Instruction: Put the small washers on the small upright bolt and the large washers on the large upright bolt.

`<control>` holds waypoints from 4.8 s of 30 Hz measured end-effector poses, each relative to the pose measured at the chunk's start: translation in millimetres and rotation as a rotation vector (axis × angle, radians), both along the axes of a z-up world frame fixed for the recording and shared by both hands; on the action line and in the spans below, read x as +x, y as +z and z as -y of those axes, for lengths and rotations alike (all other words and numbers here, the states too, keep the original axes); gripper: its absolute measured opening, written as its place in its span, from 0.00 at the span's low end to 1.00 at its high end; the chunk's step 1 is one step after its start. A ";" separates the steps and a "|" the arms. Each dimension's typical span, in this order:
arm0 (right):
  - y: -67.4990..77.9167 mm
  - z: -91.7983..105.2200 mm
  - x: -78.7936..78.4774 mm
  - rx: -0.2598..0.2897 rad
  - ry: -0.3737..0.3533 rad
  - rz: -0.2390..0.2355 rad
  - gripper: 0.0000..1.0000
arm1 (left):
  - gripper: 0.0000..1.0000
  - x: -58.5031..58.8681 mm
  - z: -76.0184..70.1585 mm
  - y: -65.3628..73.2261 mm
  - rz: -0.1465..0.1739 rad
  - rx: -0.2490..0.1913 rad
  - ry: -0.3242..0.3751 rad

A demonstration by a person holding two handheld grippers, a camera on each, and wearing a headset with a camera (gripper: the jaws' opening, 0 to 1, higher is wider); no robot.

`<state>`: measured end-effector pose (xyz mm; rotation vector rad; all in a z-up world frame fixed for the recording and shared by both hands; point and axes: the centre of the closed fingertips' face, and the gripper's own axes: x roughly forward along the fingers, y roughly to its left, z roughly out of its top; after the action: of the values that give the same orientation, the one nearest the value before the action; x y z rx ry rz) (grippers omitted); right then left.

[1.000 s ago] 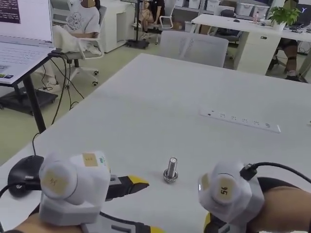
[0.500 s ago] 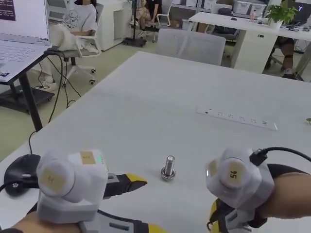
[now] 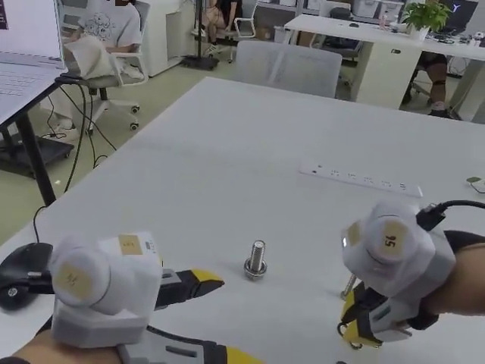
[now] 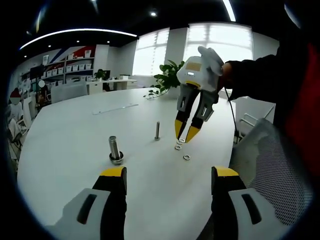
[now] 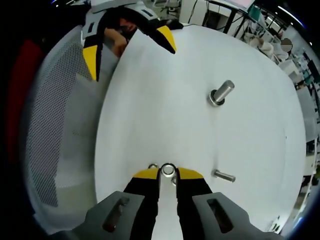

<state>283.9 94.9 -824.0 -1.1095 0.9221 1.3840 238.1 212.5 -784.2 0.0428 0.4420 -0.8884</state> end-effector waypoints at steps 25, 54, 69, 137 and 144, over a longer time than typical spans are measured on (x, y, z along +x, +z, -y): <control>49.3 18.9 47.8 0.043 -0.076 0.074 0.12 | 0.68 7.9 4.1 0.0 -0.005 0.005 -0.033; 24.2 8.1 85.1 -0.012 -0.053 0.044 0.12 | 0.68 10.1 -0.9 -2.4 -0.012 0.002 -0.010; 13.0 10.6 86.8 -0.040 -0.040 0.019 0.12 | 0.68 11.8 0.5 -4.2 -0.022 0.005 -0.006; -50.2 12.2 88.5 -0.060 -0.058 -0.019 0.13 | 0.68 11.4 -1.0 -5.8 -0.027 0.004 0.008; -50.8 12.2 87.5 -0.052 -0.070 -0.024 0.16 | 0.68 11.6 -1.0 -5.5 -0.026 0.003 0.009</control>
<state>371.4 82.7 -874.7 -1.0918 1.0101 1.3258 249.7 213.5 -789.7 0.0325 0.4675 -0.8806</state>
